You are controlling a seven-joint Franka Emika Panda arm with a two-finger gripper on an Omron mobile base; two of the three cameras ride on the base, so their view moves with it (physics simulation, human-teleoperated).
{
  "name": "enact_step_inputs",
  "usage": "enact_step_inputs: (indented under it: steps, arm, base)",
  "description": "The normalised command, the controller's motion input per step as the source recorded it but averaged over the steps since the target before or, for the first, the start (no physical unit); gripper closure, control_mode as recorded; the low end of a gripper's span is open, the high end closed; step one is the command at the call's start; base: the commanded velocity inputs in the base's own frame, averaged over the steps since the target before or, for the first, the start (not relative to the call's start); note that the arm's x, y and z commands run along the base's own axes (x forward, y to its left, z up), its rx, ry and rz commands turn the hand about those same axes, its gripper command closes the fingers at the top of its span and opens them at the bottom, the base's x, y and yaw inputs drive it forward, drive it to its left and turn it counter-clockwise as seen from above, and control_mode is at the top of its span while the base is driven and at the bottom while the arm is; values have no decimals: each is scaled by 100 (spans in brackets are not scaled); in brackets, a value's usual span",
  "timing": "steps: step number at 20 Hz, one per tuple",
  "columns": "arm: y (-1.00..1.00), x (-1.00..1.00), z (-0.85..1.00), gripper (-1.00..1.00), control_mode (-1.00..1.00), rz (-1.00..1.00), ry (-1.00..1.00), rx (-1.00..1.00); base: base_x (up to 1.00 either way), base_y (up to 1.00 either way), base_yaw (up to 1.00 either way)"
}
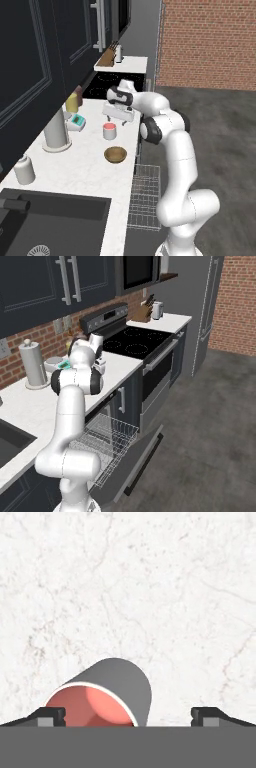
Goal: Pick up the cup and bowl from the counter, place them in the dishwasher, and close the dishwasher door.
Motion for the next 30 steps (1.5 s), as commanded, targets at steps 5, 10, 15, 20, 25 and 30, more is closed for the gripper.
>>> enact_step_inputs:
  steps: [5,10,15,20,25,30]
  arm:
    - [0,-27,-6,-100,-100,0,0,0]
    - [0,-37,-13,-100,-100,0,0,0]
    - [0,-16,-17,-100,-100,0,2,0]
    - [0,0,-15,-100,-100,0,0,0]
    - [0,19,-11,-100,-100,0,0,0]
    - [17,42,0,-100,-100,0,0,0]
  base:
    - [0,0,0]
    - [0,0,0]
    - [0,0,0]
    - [0,0,0]
    - [0,0,0]
    - [0,0,0]
